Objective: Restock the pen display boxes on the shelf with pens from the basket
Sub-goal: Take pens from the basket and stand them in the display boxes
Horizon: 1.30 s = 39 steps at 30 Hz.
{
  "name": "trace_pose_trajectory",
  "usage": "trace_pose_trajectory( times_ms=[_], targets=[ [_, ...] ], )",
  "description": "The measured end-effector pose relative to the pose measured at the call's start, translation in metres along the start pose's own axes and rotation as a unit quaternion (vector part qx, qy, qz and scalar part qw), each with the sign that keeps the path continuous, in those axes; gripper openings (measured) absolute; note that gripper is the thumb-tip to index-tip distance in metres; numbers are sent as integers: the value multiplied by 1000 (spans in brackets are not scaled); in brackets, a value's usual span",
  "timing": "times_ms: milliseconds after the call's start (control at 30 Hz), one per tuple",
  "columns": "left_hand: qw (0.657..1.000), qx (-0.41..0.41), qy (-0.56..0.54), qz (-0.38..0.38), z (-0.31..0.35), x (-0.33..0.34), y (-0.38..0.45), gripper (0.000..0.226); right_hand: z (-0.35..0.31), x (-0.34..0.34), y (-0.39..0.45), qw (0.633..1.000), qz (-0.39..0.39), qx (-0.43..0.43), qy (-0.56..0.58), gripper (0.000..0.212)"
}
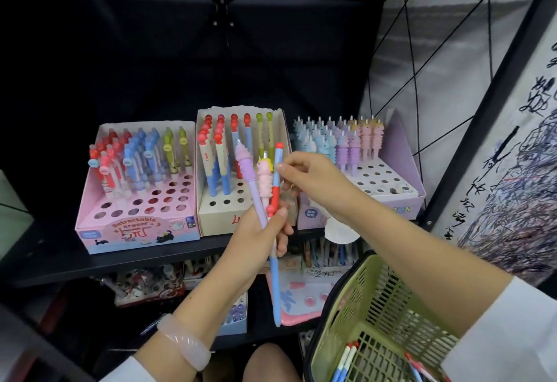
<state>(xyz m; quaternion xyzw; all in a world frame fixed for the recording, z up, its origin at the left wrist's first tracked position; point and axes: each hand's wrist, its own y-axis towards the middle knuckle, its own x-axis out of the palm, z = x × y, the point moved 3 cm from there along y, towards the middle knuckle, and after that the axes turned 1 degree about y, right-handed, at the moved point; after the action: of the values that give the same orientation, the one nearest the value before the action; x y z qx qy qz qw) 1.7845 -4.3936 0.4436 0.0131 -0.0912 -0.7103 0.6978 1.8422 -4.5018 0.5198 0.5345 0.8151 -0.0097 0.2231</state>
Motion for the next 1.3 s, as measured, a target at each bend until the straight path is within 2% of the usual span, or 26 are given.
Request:
trace_pose_trajectory(
  times_ms=[100,133,267,333,467,567,633,667,700,800,833,900,1067,1300],
  targets=[
    [1000,0,-2,23,3,-20,-5,12,-13,0,16,996,84,-22,15,15],
    [999,-4,-10,33,4,-27,-6,11,-17,2,21,996,90,-26,6,13],
    [998,2,-23,51,7,-42,-9,9,-19,31,26,999,-15,2,-36,10],
    [998,12,-22,59,9,-46,-9,10,-19,45,24,998,-57,-5,-33,16],
    [997,13,-26,66,11,-56,-10,8,-29,44,35,1000,-10,2,22,13],
    [997,17,-26,66,11,-58,-12,8,-30,51,36,997,-69,37,-13,23],
    [997,22,-29,63,13,-58,-12,9,-25,63,29,992,-118,45,-21,18],
    [998,24,-28,60,13,-58,-12,10,-25,65,27,992,-115,37,-19,16],
    [998,26,-24,59,14,-59,-12,10,-26,64,29,996,-87,26,-12,18],
    [998,21,-9,60,13,-64,-16,9,-31,40,46,995,93,-17,36,19],
    [998,14,-4,63,13,-66,-18,10,-35,30,51,988,145,-38,35,19],
    [998,1,-8,70,10,-71,-19,15,-35,18,58,977,198,-82,-21,20],
    [997,3,-13,74,11,-78,-22,20,-18,30,64,961,163,-115,-192,9],
    [997,9,31,76,10,-84,-24,15,-17,31,72,951,175,-123,-223,11]
  ],
)
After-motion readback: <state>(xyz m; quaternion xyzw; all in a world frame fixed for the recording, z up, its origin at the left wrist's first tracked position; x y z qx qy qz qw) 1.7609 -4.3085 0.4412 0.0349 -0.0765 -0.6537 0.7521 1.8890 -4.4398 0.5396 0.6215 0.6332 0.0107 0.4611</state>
